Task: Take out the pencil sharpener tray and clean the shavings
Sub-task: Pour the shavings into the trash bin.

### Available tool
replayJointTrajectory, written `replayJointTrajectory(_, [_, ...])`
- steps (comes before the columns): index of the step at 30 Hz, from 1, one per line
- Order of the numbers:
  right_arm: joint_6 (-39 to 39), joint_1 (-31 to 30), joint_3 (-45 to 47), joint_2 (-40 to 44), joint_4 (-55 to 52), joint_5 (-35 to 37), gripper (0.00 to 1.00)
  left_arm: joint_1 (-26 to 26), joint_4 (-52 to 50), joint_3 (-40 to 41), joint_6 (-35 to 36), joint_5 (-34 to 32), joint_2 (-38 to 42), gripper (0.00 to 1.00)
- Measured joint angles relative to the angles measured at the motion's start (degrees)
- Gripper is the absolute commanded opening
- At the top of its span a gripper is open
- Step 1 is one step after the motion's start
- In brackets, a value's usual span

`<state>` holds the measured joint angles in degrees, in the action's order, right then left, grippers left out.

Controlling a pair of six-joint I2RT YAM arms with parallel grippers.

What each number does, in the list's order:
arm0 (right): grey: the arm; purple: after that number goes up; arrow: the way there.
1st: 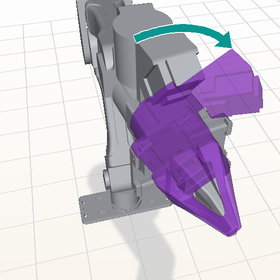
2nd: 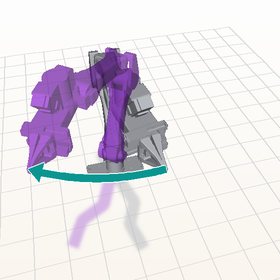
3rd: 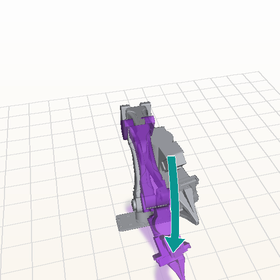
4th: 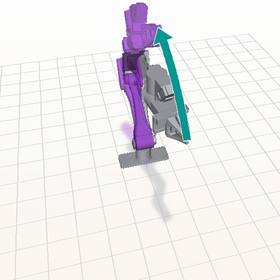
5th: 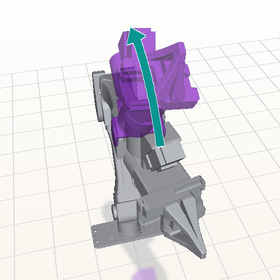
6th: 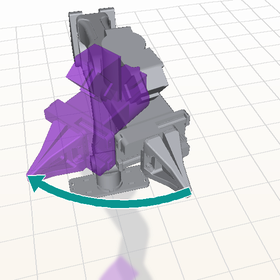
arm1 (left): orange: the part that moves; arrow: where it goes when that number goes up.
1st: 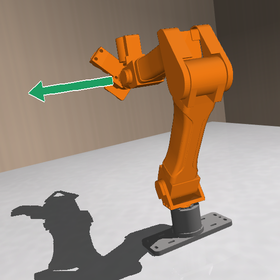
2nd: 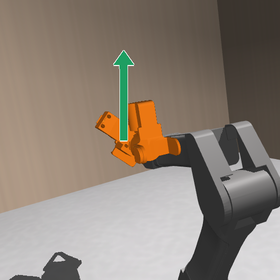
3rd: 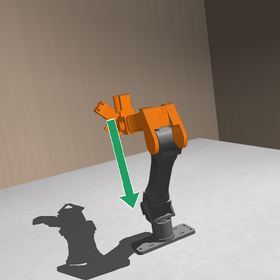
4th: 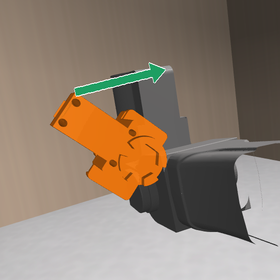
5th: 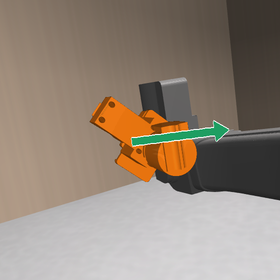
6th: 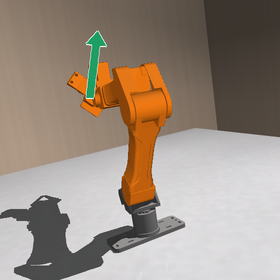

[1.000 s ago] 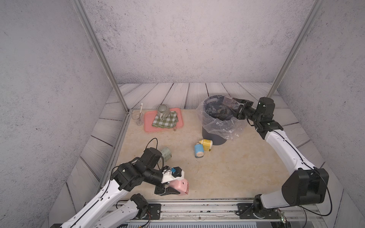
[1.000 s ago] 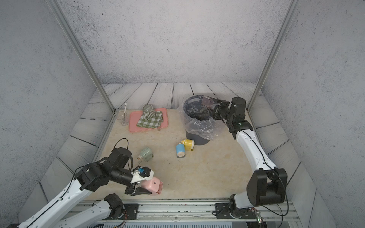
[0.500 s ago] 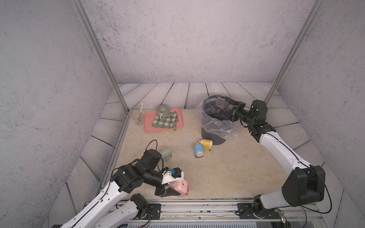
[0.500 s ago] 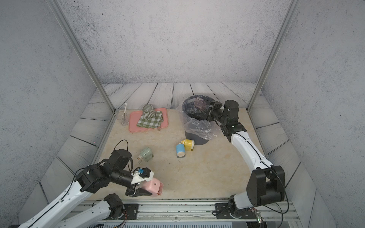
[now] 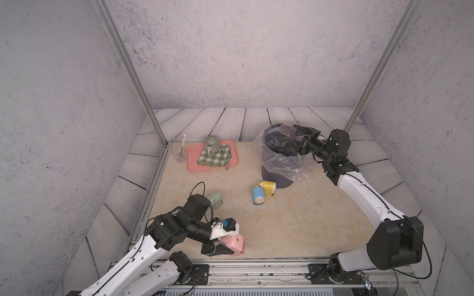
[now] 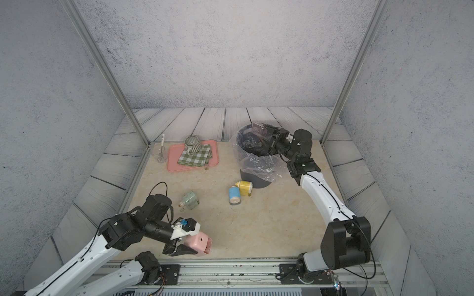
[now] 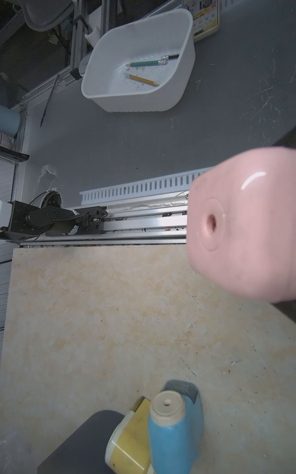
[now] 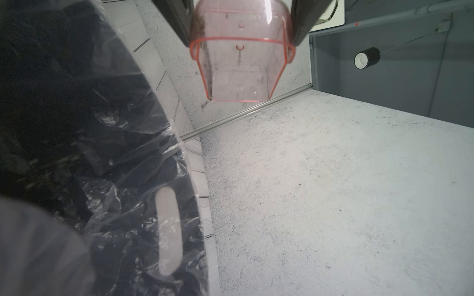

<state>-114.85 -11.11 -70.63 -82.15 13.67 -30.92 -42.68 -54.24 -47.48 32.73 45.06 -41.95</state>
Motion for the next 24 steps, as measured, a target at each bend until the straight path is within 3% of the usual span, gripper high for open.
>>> replayJointTrajectory(7, [0.1, 0.5, -1.8, 1.1, -4.7, -1.3, 0.0, 0.0, -0.3, 0.0, 0.3, -0.4, -0.1, 0.0])
replayJointTrajectory(10, [0.1, 0.6, -0.9, 1.8, -1.5, -1.9, 0.0, 0.0, -0.4, 0.0, 0.4, -0.5, -0.1, 0.0])
replayJointTrajectory(12, [1.0, 0.6, -3.2, 2.1, -7.1, -1.7, 0.0, 0.0, -0.4, 0.0, 0.4, -0.7, -0.1, 0.0])
replayJointTrajectory(16, [-0.1, 0.2, 1.5, 2.6, 3.2, -2.0, 0.0, -0.2, -0.4, 0.1, 0.4, -0.7, -0.1, 0.0])
replayJointTrajectory(19, [-0.2, 0.0, 1.3, 3.0, -2.3, -1.6, 0.0, -0.2, -0.3, 0.1, 0.4, -0.7, -0.1, 0.0])
replayJointTrajectory(22, [-0.2, -0.4, 4.1, 2.8, 5.7, -1.8, 0.0, -0.2, -0.4, 0.1, 0.4, -0.7, -0.5, 0.0])
replayJointTrajectory(24, [-0.3, -0.5, 3.2, 2.8, 3.2, -1.7, 0.0, -0.2, -0.3, 0.1, 0.4, -0.8, -0.7, 0.0])
